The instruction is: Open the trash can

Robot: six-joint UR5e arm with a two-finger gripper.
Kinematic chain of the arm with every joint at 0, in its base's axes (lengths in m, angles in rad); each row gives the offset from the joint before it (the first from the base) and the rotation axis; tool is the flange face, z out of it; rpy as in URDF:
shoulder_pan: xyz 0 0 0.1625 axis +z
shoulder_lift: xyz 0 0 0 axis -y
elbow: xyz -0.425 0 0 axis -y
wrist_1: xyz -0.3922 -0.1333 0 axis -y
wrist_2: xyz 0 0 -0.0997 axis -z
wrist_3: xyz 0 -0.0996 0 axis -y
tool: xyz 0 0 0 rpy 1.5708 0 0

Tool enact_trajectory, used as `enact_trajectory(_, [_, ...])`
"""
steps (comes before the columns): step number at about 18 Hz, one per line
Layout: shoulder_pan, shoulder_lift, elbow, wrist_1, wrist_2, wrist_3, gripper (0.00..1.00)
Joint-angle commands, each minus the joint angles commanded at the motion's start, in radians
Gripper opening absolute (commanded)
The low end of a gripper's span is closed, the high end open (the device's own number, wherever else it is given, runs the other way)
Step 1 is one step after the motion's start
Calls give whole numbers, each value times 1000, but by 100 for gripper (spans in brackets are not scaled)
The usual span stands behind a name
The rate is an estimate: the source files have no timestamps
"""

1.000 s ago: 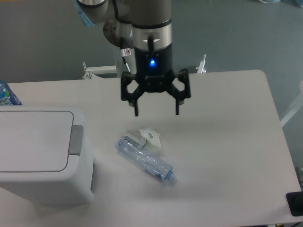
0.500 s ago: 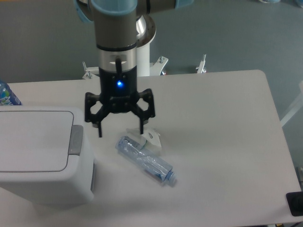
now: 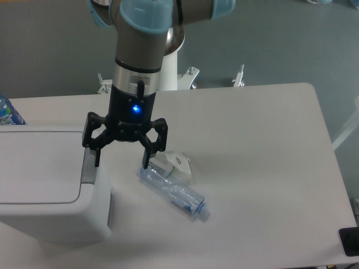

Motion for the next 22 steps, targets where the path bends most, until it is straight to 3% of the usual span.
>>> enact_trajectory(22, [-6, -3, -25, 3, 6, 0, 100])
